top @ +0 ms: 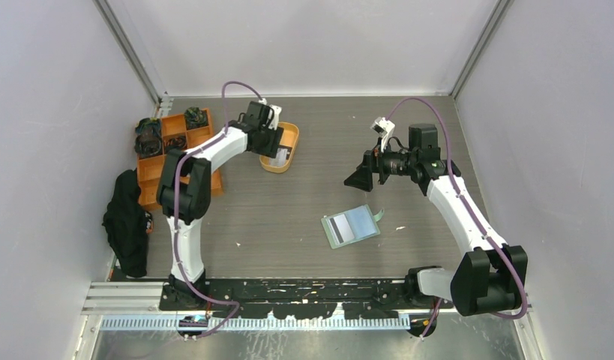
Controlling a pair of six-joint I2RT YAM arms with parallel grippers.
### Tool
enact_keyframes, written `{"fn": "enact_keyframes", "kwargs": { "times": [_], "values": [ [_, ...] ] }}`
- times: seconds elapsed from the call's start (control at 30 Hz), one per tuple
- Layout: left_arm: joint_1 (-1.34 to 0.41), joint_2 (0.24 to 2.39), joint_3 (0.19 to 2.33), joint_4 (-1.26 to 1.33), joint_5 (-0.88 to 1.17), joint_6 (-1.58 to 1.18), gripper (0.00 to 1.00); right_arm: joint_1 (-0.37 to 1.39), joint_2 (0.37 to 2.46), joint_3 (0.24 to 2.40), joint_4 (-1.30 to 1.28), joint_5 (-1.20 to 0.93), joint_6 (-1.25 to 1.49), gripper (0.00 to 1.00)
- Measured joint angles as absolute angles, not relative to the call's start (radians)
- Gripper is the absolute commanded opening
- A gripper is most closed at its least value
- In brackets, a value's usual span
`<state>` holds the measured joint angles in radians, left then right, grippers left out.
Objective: Put the credit cards into the card holder
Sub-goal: Move the storage box to the center of the board.
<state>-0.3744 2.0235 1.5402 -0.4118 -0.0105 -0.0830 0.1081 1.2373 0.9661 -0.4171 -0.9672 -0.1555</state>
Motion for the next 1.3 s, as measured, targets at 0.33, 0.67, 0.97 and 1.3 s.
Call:
{"fn": "enact_keyframes", "kwargs": {
  "times": [0.33, 0.67, 0.97, 1.3],
  "values": [
    [-0.355, 2.202, 1.783, -0.575, 0.007, 0.058, 0.03, 0.108, 1.237, 0.965, -0.414, -0.98, -0.154, 0.9],
    [-0.366, 2.118, 1.647, -0.533, 0.088, 0.14, 0.0, 0.108, 1.24, 0.965, -0.414, -1.018, -0.155, 0.88],
    [-0.54, 1.964, 1.443, -0.51, 0.134, 0.273, 0.04, 0.17, 1.317, 0.965, -0.413, -1.026, -0.147, 0.87],
    [-0.542, 1.949, 1.383, -0.422, 0.188, 0.201, 0.43, 0.345, 1.48, 0.981, -0.391, -0.889, -0.116, 0.76]
  ]
}}
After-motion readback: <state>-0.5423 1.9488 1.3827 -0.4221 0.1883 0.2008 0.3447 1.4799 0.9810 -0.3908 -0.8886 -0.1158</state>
